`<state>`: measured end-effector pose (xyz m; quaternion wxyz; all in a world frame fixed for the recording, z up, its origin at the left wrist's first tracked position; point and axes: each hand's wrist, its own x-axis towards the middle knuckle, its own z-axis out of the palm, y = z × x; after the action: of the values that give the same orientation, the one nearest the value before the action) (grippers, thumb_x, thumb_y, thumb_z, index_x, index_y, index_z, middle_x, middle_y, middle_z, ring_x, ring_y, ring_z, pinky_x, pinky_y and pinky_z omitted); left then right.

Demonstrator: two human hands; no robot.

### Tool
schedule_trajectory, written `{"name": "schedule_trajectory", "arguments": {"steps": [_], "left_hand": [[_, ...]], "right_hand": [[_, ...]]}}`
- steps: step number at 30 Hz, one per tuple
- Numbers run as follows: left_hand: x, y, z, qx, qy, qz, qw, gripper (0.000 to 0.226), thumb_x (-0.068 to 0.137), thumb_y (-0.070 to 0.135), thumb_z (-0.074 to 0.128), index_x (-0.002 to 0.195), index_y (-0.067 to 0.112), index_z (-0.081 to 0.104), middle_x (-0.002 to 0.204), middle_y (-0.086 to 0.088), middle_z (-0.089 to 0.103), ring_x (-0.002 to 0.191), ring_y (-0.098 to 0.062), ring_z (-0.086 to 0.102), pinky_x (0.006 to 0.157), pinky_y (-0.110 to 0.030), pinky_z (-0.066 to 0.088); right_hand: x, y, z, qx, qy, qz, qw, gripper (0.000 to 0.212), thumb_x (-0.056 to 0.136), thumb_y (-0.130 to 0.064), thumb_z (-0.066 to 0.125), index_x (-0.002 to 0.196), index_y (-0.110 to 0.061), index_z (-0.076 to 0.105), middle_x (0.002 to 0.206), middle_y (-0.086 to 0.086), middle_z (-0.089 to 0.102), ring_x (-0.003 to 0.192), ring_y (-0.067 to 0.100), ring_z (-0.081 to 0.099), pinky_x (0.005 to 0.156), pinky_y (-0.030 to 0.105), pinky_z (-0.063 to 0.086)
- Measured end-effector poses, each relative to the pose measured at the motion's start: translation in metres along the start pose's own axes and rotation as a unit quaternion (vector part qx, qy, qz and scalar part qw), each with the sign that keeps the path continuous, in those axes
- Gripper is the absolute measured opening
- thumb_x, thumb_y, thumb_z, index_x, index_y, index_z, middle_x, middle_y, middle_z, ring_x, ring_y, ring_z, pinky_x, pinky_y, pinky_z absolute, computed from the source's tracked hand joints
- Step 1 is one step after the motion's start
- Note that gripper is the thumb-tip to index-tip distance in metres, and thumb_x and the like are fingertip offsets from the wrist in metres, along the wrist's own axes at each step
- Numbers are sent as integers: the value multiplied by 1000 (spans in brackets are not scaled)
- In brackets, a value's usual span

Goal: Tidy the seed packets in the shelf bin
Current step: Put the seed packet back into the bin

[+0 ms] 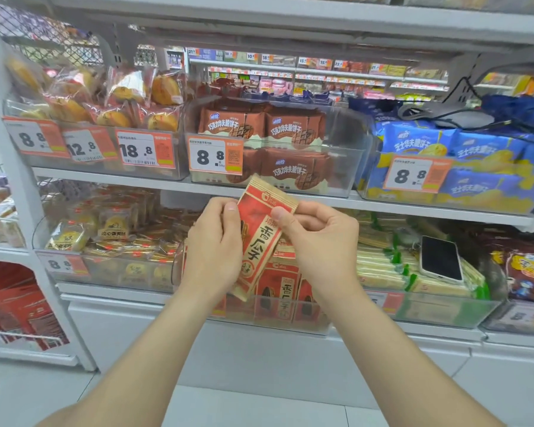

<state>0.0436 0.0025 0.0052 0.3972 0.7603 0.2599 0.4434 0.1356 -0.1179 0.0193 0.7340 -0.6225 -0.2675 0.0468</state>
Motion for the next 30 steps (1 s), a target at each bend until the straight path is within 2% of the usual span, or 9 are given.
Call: {"name": "schedule_trajectory", "arguments": {"steps": [4,6,9,11,14,18,24,27,30], "left_hand": [[-11,8,6,-86,-1,-32,996,12,115,31,45,115,26,56,98,-1,73,90,-17,71,79,-42,56],[-16,12,9,-124,-8,-54,991,8,115,28,45,113,29,52,97,-9,73,87,-23,72,75,-43,56],[-22,19,15,-150,-21,-80,985,18,113,14,44,109,27,55,94,-9,71,77,-13,67,67,-30,53],[-27,27,20,-178,-60,-104,977,15,111,10,47,106,18,58,87,-5,67,69,-7,63,62,-23,51],[-36,36,25,-205,-133,-149,958,23,110,32,56,105,10,60,81,2,63,72,-10,62,68,-27,50],[-51,45,27,-180,-192,-111,958,40,109,49,54,109,9,55,81,7,61,72,-6,60,69,-26,49],[-72,43,40,-137,-192,-5,972,27,117,38,37,107,20,55,89,13,62,86,-9,59,89,-44,51],[-73,45,47,-182,-185,-21,965,26,116,25,39,98,15,55,85,4,55,82,-16,51,81,-46,45],[-70,48,48,-234,-183,-56,953,28,116,24,42,96,6,50,81,-4,48,76,-19,45,70,-39,38]], "right_hand": [[-5,-5,-9,73,-17,38,996,17,99,-24,77,106,-9,81,92,8,83,93,30,81,85,40,66],[-8,-4,-13,84,-36,44,995,22,103,-28,71,111,-10,81,101,8,83,102,34,79,94,46,64],[-15,0,-17,83,-62,56,993,18,105,-25,69,113,-13,80,106,8,82,104,28,77,100,50,61],[-22,4,-19,67,-60,51,995,15,104,-26,70,108,-15,79,101,6,82,94,21,76,92,45,63],[-30,11,-23,48,-29,32,998,14,104,-24,69,104,-12,75,91,0,79,81,8,70,75,28,56],[-34,10,-31,62,-11,36,997,15,106,-22,67,101,-11,76,92,4,80,82,10,70,74,26,56],[-38,7,-39,35,51,11,998,22,105,-18,66,86,-13,75,75,-7,73,69,5,62,68,25,51],[-39,7,-40,3,62,-13,998,26,104,-16,64,79,-20,71,73,-11,69,69,7,60,68,29,49],[-37,1,-40,43,46,12,998,28,105,-13,63,79,-19,72,73,-6,69,71,11,60,70,32,49]]}}
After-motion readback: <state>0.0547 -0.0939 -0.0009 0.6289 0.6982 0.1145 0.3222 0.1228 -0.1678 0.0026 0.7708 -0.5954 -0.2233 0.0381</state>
